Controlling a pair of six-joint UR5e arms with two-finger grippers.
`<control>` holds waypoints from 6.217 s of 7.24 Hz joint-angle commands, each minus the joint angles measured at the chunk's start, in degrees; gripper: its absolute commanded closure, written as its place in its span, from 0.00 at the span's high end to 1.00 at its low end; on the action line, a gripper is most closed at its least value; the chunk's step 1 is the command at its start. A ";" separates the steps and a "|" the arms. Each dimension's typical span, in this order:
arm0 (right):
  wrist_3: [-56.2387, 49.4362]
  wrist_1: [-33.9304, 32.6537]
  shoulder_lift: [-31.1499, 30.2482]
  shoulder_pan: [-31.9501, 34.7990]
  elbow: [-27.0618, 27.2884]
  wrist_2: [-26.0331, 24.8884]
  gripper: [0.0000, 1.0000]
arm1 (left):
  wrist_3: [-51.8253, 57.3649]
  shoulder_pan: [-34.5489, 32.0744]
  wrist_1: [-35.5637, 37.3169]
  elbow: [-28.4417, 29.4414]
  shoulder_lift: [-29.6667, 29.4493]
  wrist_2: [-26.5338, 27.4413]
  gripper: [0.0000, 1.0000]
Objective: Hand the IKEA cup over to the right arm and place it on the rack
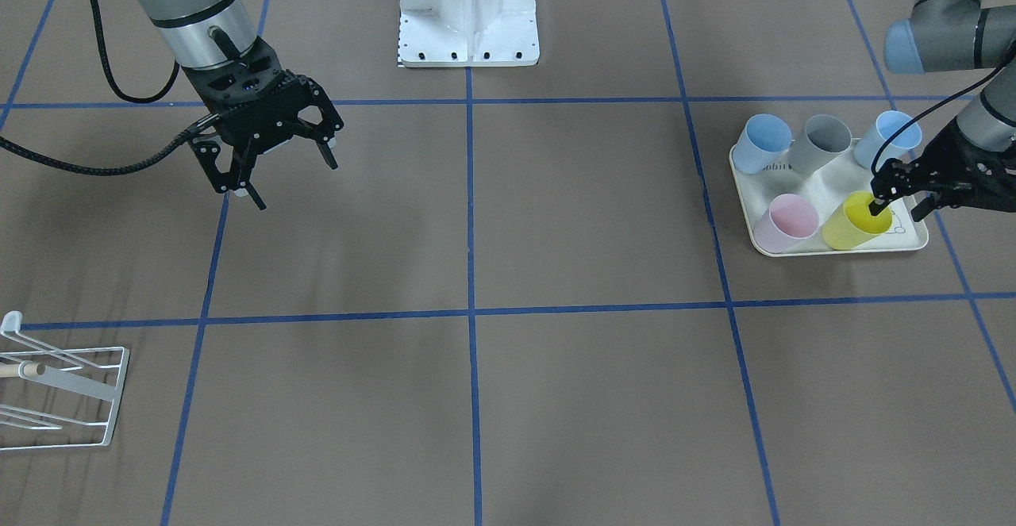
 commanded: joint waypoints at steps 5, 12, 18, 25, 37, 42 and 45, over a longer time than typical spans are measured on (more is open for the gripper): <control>-0.09 0.00 -0.09 -0.01 -0.18 -0.12 1.00 | 0.02 0.26 0.05 0.61 -0.21 -0.53 0.36; -0.87 2.70 0.35 -0.36 -0.53 -0.12 0.99 | 0.46 -3.41 2.23 -0.27 -0.82 -5.45 0.00; -0.62 21.88 0.78 -13.70 -1.85 -24.10 0.99 | -30.91 -9.77 26.86 -21.88 -13.71 -17.55 0.00; -4.01 38.84 5.54 -18.64 -9.58 -29.64 0.99 | -70.45 6.19 19.03 -22.07 -34.82 -17.71 0.00; -14.24 50.80 7.03 -23.48 -11.34 -36.24 0.99 | -70.29 13.09 19.03 -21.36 -35.45 -12.75 0.00; -14.24 50.80 7.46 -23.83 -11.34 -37.30 0.96 | -70.37 13.26 19.03 -21.36 -35.45 -12.75 0.00; -14.76 50.80 7.47 -24.79 -11.17 -38.79 0.95 | -70.38 14.14 19.12 -21.28 -36.16 -11.44 0.00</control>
